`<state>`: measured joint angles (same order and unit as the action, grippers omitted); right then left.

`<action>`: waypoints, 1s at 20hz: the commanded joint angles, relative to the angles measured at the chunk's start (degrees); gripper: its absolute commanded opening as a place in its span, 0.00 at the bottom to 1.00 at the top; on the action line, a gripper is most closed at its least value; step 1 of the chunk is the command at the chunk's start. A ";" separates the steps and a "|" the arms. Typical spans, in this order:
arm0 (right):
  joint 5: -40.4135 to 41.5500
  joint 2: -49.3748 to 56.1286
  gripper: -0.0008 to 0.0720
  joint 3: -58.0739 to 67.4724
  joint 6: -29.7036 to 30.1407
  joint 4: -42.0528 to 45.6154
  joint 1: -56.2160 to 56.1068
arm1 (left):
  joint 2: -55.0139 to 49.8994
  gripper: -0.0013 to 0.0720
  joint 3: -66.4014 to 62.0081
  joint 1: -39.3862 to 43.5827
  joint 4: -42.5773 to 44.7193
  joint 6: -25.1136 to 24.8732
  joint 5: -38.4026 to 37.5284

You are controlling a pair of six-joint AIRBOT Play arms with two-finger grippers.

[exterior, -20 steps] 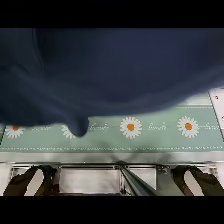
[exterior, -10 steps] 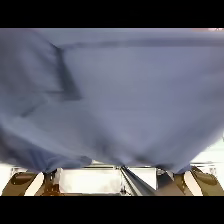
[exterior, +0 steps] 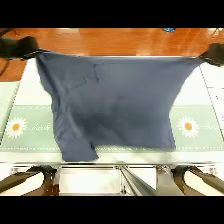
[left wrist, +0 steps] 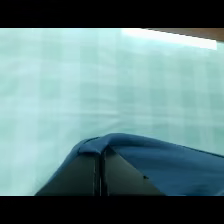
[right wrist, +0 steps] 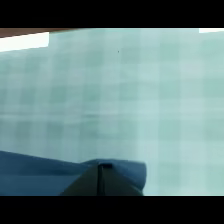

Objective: Fold the shirts.

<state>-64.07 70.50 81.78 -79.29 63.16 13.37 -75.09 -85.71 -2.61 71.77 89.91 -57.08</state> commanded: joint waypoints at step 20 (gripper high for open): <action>-8.11 41.24 0.04 21.86 -1.46 0.39 -1.09 | -40.39 0.04 -23.89 -1.18 -2.14 -2.49 -24.46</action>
<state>-69.19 111.59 106.17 -80.90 61.73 12.49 -114.02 -109.80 -3.62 69.45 89.01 -74.81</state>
